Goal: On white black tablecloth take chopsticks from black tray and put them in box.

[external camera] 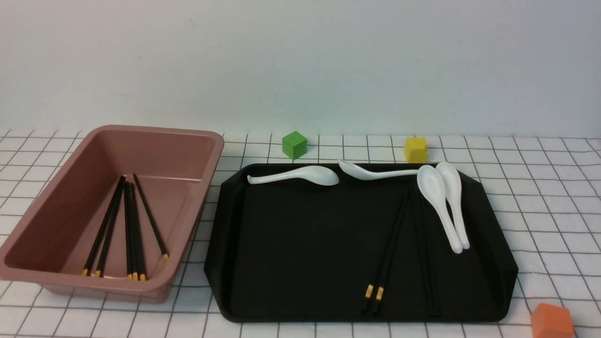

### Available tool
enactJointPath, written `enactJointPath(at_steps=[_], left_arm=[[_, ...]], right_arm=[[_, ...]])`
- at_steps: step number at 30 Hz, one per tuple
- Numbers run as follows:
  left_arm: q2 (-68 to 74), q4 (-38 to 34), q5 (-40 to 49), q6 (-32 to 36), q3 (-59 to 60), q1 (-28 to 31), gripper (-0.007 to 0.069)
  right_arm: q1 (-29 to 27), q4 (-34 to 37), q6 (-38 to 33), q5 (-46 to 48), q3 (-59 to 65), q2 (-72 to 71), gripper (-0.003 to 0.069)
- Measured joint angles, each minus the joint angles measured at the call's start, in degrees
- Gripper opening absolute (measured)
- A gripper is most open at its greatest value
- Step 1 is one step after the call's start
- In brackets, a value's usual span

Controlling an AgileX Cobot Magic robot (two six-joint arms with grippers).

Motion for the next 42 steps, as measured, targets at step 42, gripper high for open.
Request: enactJointPath(at_steps=[42], left_arm=[[-1.9, 0.2, 7.0, 0.0, 13.2, 3.1, 0.0023]], right_arm=[[0.0, 0.0, 0.0, 0.0, 0.0, 0.0, 0.024]])
